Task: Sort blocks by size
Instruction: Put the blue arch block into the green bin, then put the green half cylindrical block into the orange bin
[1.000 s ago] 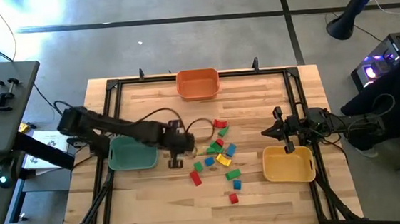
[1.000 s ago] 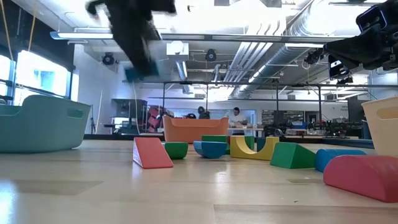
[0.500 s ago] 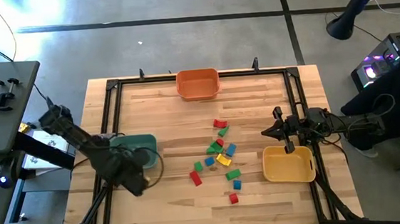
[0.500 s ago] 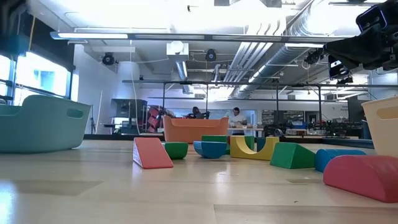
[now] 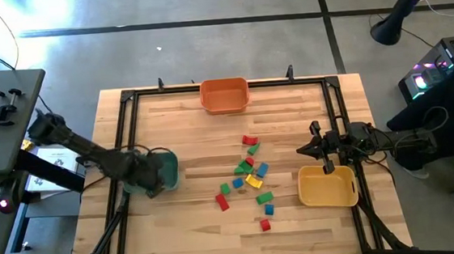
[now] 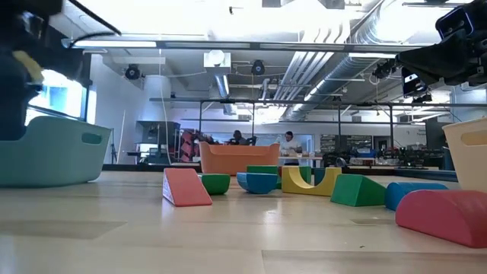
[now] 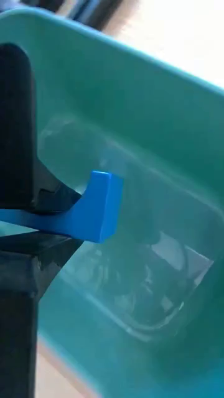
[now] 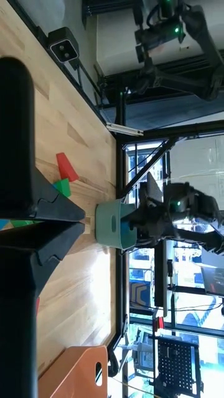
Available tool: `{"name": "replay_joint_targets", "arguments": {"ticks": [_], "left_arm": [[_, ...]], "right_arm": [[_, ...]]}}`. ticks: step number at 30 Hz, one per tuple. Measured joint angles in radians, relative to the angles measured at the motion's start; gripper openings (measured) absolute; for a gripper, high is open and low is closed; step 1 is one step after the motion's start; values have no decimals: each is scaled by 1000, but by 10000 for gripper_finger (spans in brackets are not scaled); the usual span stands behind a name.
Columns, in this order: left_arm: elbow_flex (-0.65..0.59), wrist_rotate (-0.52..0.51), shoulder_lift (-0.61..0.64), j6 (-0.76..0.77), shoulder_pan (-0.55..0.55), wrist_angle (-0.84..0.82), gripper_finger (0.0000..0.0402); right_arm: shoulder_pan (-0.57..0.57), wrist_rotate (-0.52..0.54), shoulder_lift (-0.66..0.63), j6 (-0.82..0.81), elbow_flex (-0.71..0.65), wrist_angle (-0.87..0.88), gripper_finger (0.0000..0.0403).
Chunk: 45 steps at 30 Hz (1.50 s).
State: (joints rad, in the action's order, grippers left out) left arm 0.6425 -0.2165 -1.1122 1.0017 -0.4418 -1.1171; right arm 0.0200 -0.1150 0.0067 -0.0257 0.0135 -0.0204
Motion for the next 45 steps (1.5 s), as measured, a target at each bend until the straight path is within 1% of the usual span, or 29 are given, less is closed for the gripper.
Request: {"name": "replay_joint_targets", "arguments": {"ticks": [4, 6, 9, 12, 16, 21, 24, 28, 32, 34, 35, 37, 40, 42, 45], "left_arm": [[-21, 8, -20, -124, 88, 94, 23], [-25, 26, -39, -180, 122, 127, 37], [-25, 24, -68, -244, 159, 153, 63], [-25, 24, -86, -279, 187, 146, 90], [-25, 33, -85, -289, 204, 146, 126], [-16, 95, -65, -309, 206, 108, 168], [29, 137, -45, -301, 206, 40, 186], [127, 160, -25, -297, 206, -55, 196], [261, 161, -20, -307, 206, -153, 197], [321, 149, -18, -324, 199, -157, 197], [345, 123, -18, -334, 192, -145, 197], [376, 40, -18, -381, 173, -75, 197], [373, -110, -19, -497, 139, 126, 197], [344, -175, -19, -586, 114, 305, 197], [265, -205, -19, -758, 86, 653, 197]], "right_arm": [[0, 0, 0, 0, 0, 0, 0], [0, 0, 0, 0, 0, 0, 0], [0, 0, 0, 0, 0, 0, 0], [0, 0, 0, 0, 0, 0, 0], [0, 0, 0, 0, 0, 0, 0], [0, 0, 0, 0, 0, 0, 0], [0, 0, 0, 0, 0, 0, 0], [0, 0, 0, 0, 0, 0, 0], [0, 0, 0, 0, 0, 0, 0], [0, 0, 0, 0, 0, 0, 0], [0, 0, 0, 0, 0, 0, 0], [0, 0, 0, 0, 0, 0, 0], [0, 0, 0, 0, 0, 0, 0], [0, 0, 0, 0, 0, 0, 0], [0, 0, 0, 0, 0, 0, 0]]}}
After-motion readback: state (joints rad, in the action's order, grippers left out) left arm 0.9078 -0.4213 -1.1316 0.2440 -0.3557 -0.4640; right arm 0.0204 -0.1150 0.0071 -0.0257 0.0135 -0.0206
